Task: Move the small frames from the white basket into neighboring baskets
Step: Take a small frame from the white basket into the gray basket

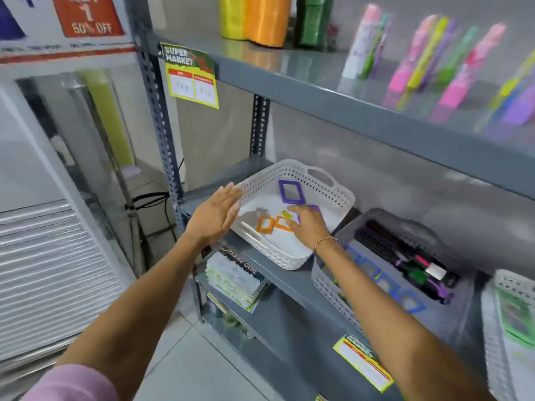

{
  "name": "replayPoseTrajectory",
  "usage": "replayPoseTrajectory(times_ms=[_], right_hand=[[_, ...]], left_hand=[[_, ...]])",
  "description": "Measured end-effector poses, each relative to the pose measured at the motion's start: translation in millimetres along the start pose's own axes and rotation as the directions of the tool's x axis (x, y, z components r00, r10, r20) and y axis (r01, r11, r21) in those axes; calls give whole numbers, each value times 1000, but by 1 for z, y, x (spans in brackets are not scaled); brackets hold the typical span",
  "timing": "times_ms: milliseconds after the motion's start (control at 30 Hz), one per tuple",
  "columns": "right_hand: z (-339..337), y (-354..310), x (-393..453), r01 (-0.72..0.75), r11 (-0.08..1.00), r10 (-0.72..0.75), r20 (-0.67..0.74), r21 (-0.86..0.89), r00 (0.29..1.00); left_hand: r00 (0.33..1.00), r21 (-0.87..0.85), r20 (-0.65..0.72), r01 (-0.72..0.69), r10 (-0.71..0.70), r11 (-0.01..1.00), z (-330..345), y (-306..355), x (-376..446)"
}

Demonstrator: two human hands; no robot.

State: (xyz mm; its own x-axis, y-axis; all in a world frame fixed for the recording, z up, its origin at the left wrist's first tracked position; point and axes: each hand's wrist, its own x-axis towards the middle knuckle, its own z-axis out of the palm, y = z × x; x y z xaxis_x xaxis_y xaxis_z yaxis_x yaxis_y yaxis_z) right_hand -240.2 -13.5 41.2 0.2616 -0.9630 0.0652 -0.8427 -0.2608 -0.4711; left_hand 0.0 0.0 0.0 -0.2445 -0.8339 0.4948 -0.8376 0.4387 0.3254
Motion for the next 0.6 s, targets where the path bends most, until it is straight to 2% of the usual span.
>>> replayPoseTrajectory(times_ms=[133,300,600], right_hand=[[19,-13,20,39,999,-40,129,4,991],[38,-16,34,73,991,-45,240,-110,970],[47,-15,35,169,955,-108,243,-244,964]], left_hand=[[999,2,50,18,-19,1000,12,-10,-1],[1000,32,-9,23,-23,999,20,-20,-1],[986,19,-166,-27,29,999,29,-16,-2]])
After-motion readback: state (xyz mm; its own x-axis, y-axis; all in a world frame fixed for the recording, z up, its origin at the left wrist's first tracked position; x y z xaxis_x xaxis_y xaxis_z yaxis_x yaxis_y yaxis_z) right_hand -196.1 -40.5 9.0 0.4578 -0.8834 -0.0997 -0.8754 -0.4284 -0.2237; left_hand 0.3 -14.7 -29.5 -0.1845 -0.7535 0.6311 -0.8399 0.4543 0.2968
